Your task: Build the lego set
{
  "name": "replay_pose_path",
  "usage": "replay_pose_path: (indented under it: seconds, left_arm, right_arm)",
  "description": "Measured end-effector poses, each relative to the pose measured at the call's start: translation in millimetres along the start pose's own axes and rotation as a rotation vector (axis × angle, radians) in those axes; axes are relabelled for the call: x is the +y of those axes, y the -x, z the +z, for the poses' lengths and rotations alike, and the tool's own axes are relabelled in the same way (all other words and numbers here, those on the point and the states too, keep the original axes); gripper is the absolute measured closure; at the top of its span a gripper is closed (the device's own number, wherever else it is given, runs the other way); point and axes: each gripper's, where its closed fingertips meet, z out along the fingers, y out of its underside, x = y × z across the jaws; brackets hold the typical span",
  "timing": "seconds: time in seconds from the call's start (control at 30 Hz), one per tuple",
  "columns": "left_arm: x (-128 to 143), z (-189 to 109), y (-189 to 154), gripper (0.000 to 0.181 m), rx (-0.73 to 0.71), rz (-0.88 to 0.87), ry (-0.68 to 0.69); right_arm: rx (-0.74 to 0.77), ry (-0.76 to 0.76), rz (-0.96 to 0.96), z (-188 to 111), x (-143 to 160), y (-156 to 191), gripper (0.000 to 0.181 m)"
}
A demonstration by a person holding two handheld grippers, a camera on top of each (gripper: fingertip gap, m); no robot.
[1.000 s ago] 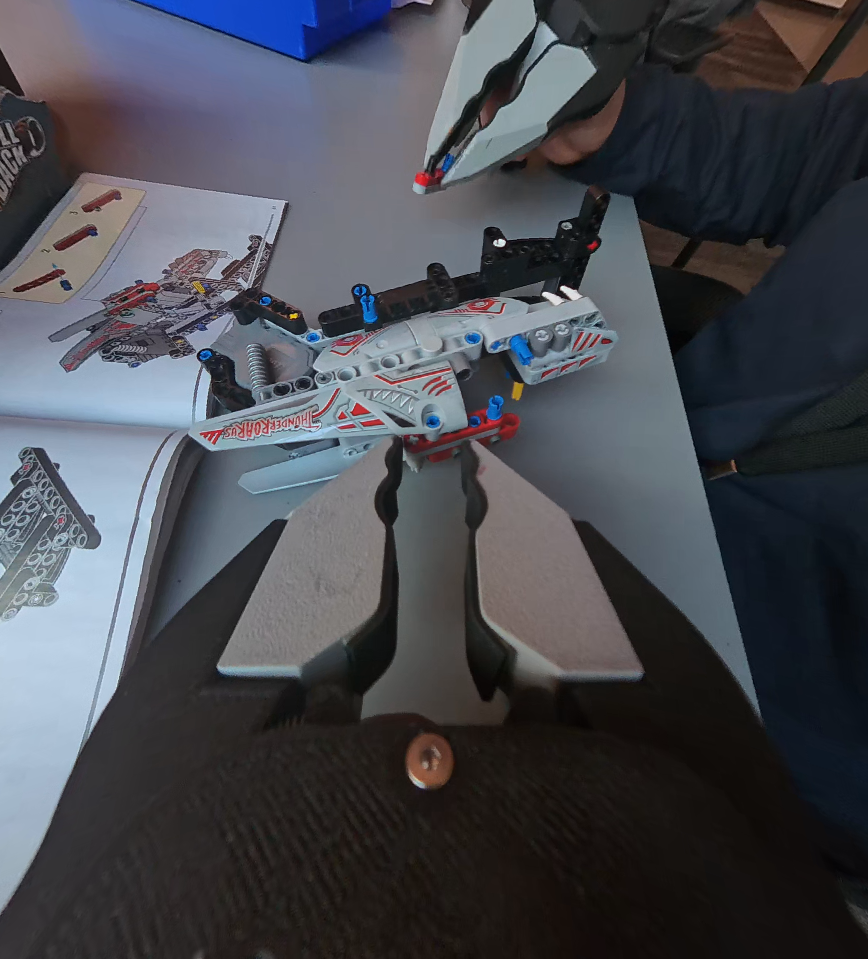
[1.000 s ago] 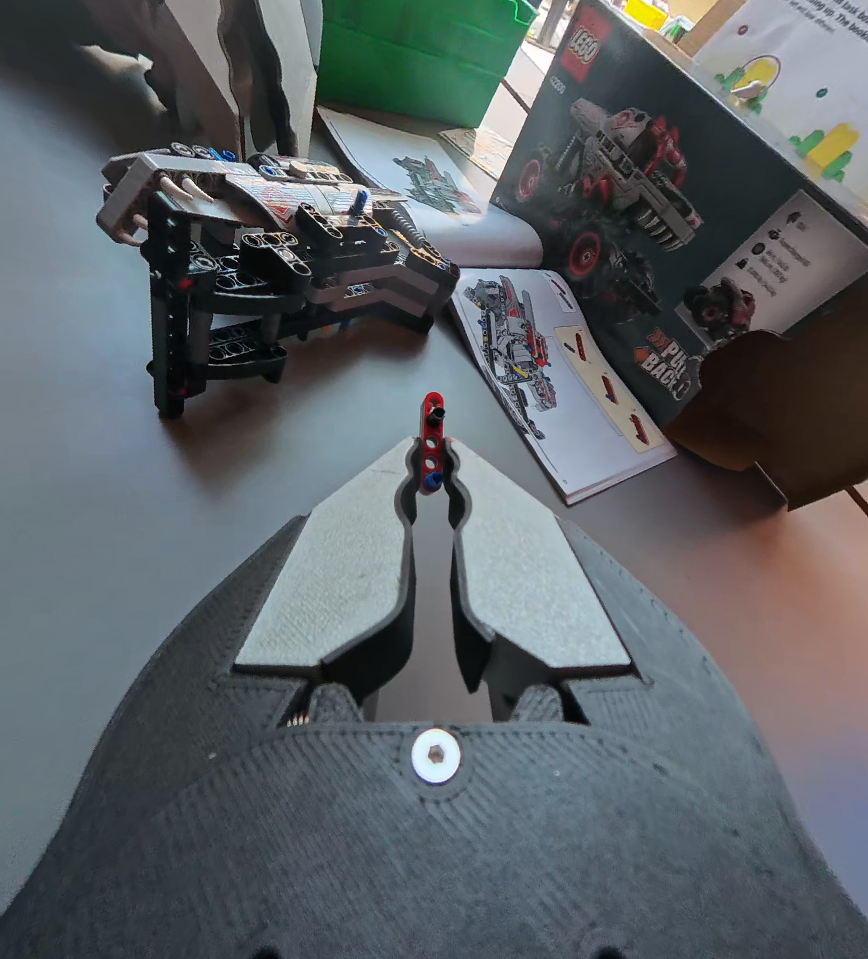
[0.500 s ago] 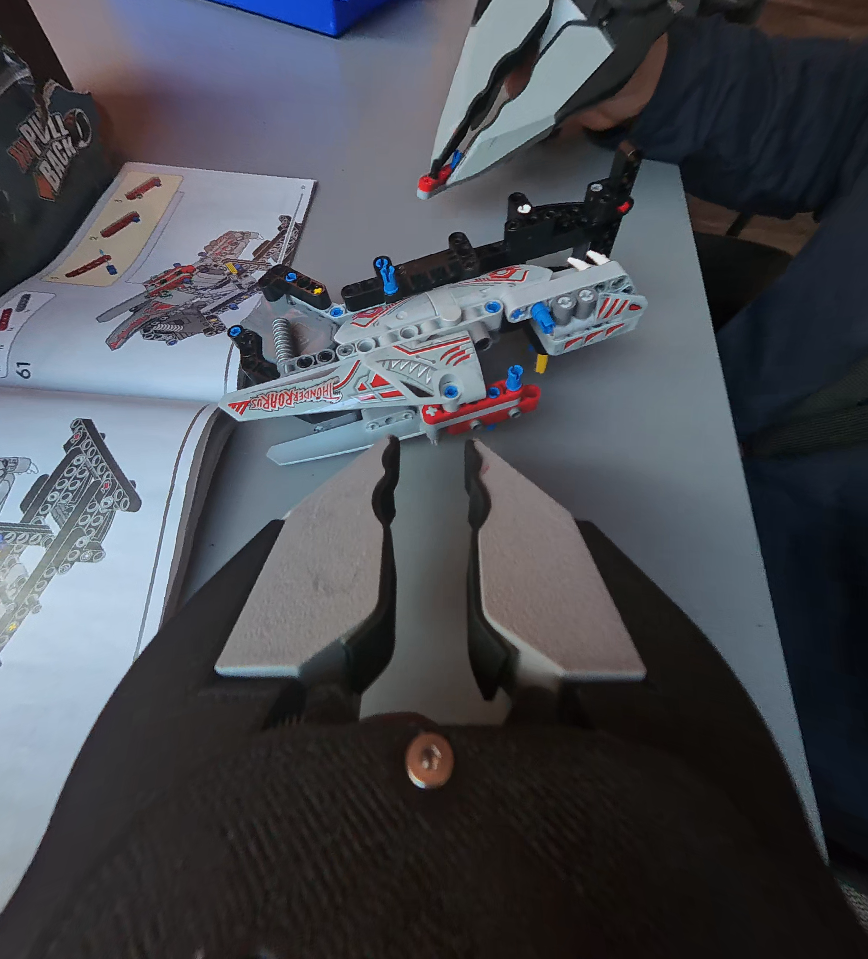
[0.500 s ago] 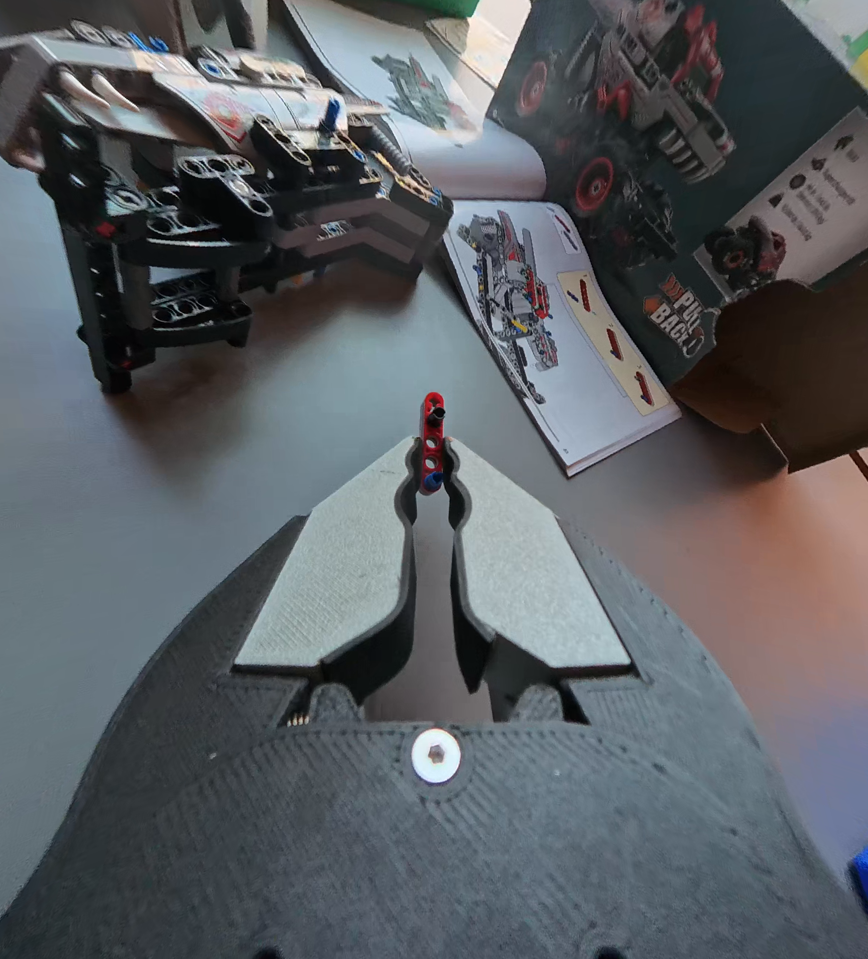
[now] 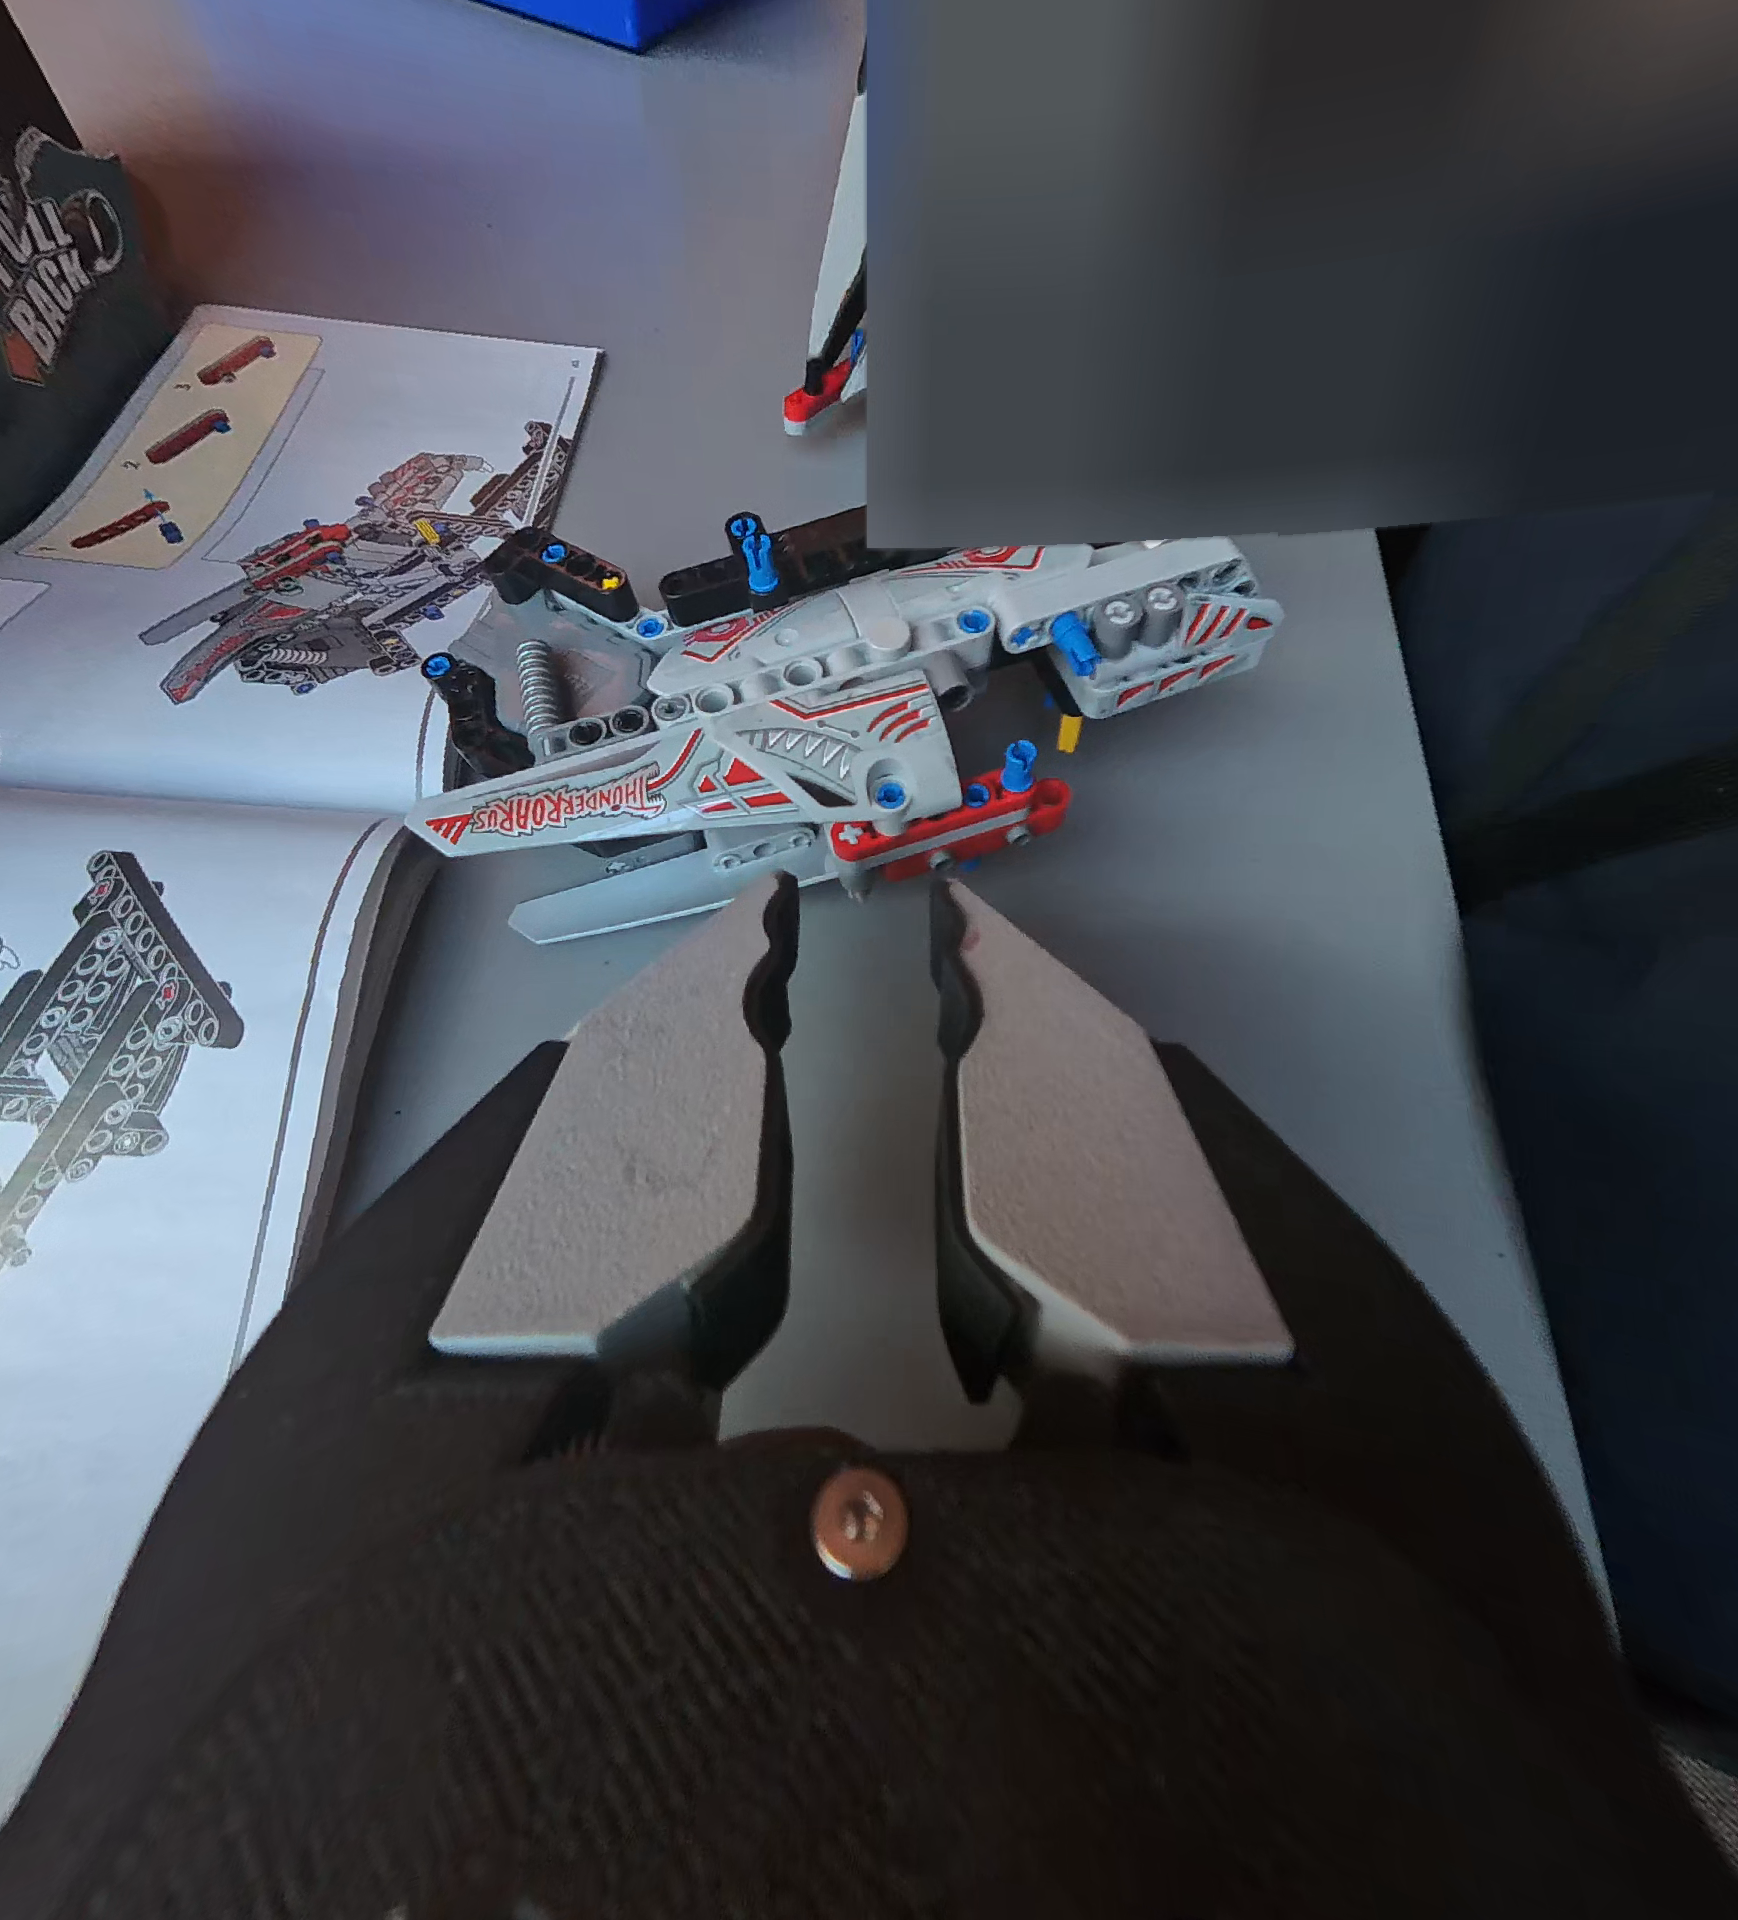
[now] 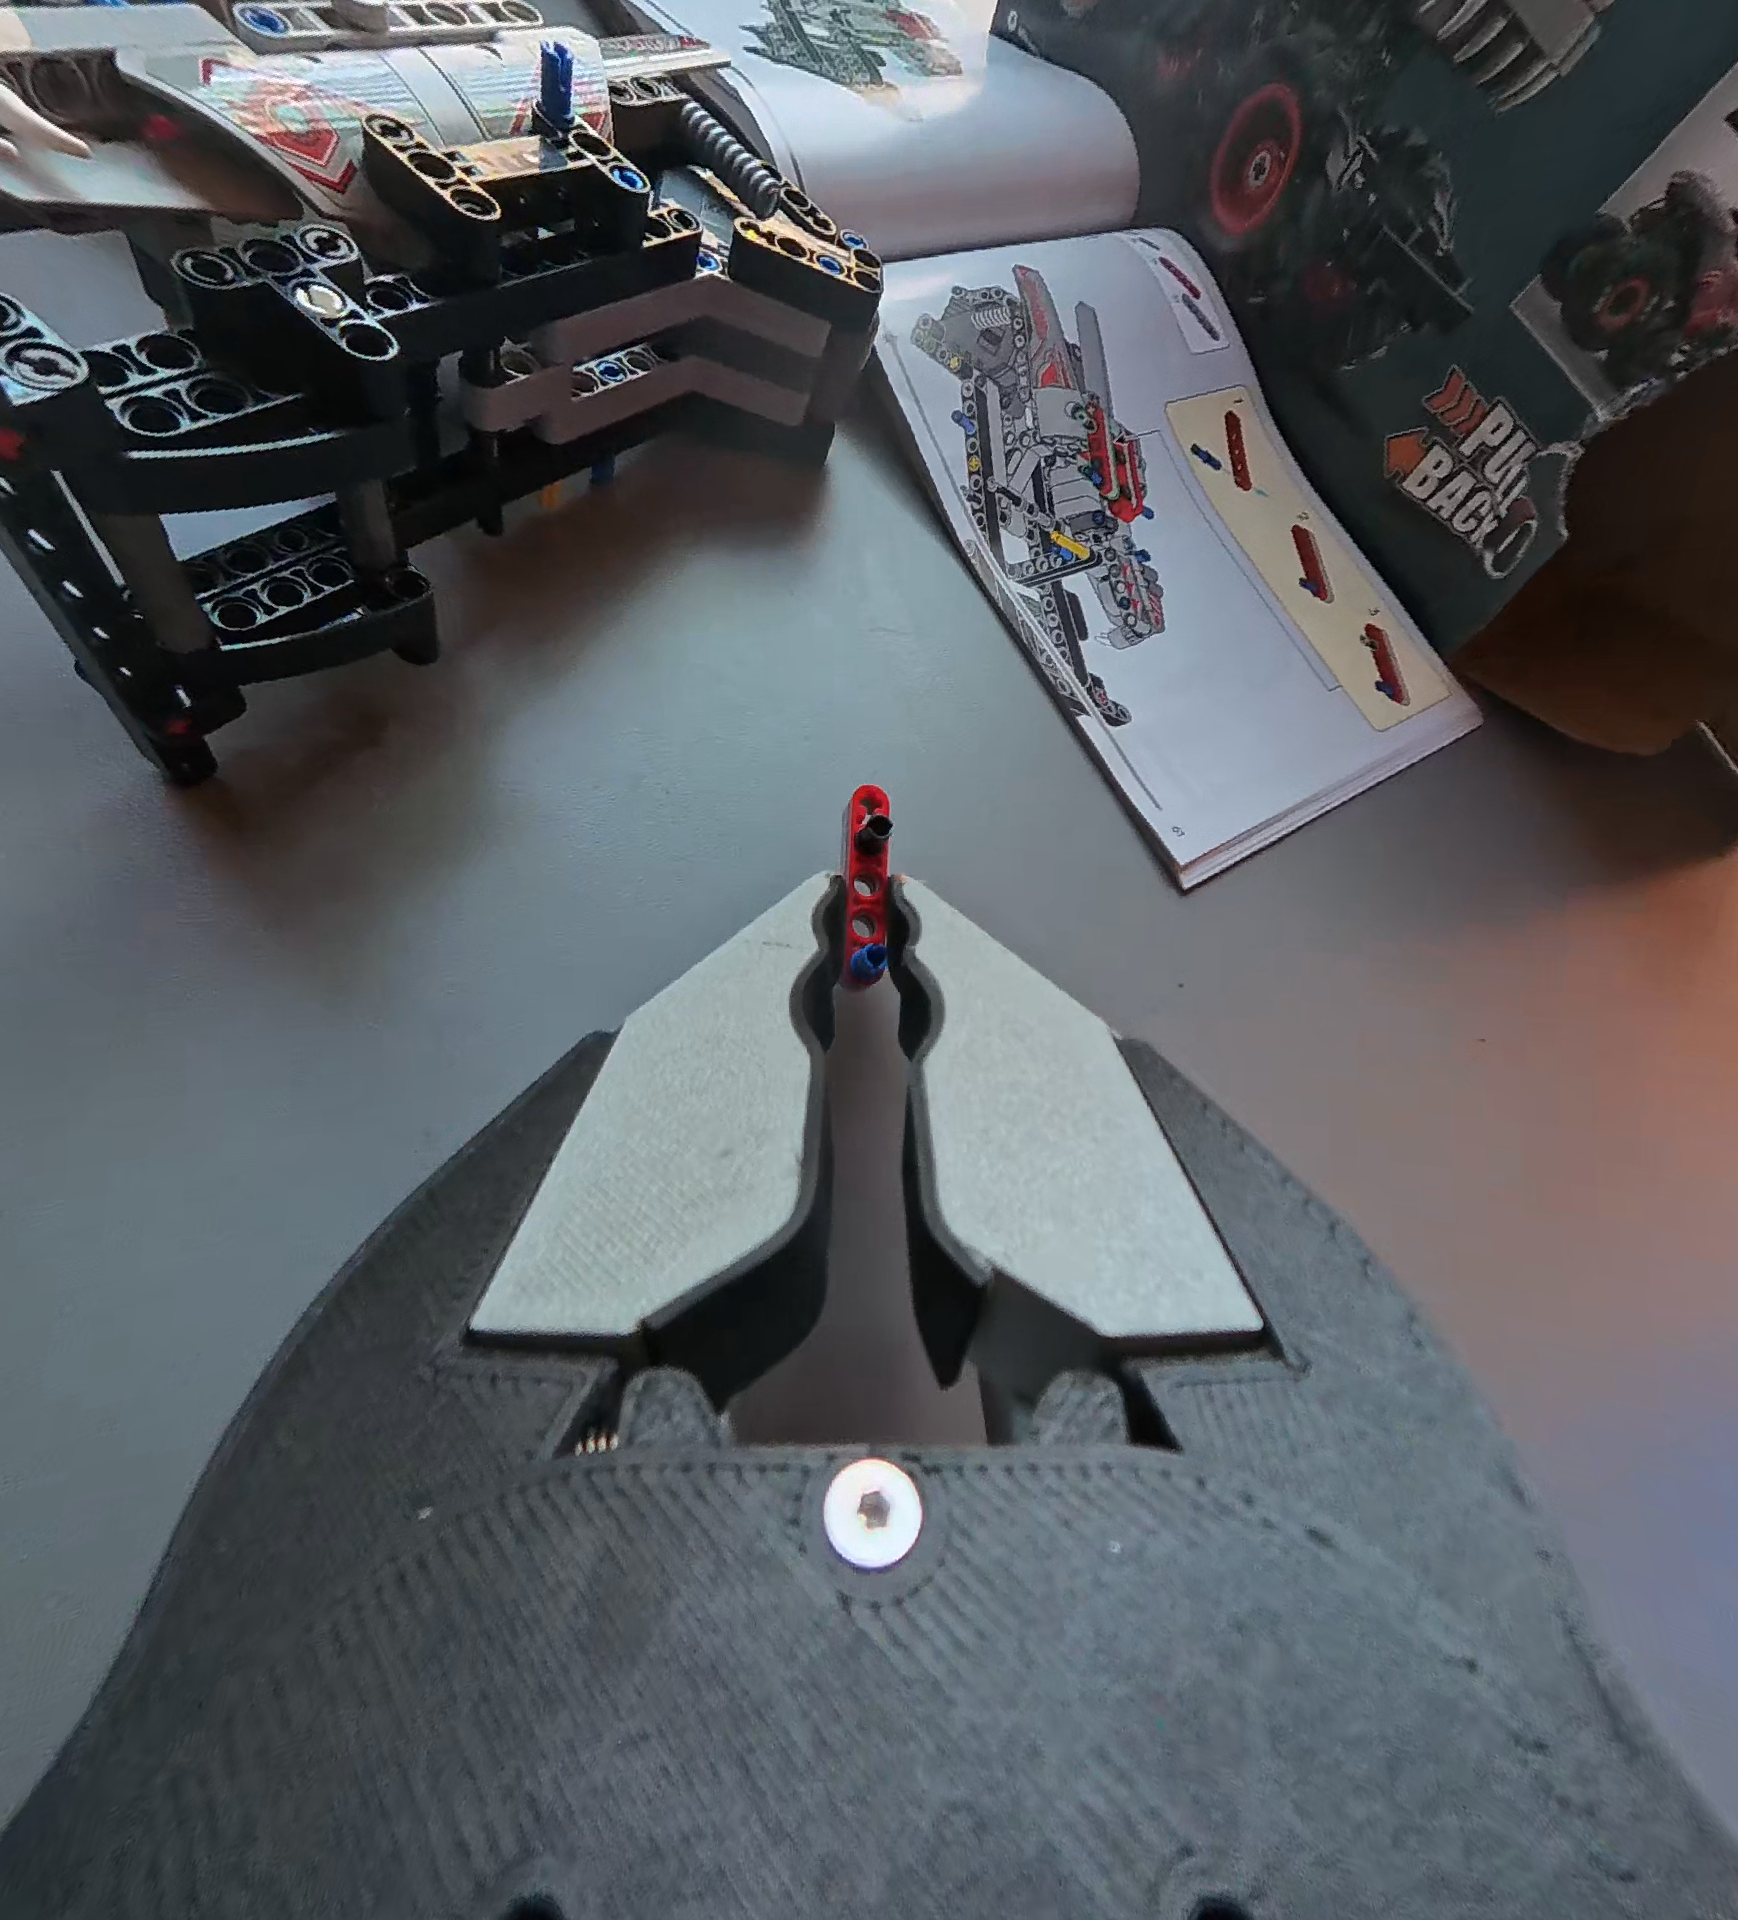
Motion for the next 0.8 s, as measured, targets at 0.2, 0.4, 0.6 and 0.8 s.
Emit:
replay_pose_path:
  seconds: [0.2, 0.4, 0.6, 0.8]
  left_arm:
    - [-1.3, -0.4, -1.2, 0.160, 0.007, -0.004, -0.007]
    - [-2.9, 0.4, -5.0, 0.159, 0.018, -0.001, -0.014]
    - [-2.7, -1.0, -7.0, 0.158, 0.042, -0.029, -0.020]
    - [-8.4, -5.4, -7.1, 0.158, 0.049, -0.069, -0.068]
  right_arm:
    - [-0.015, 0.059, -0.002, 5.3, 7.8, 1.8, 0.177]
    - [-0.035, 0.058, 0.018, 5.2, 7.9, 2.4, 0.169]
    - [-0.050, -0.056, 0.076, -7.5, -4.7, -0.9, 0.160]
    - [-0.162, -0.250, 0.189, -27.5, -34.1, 4.3, 0.149]
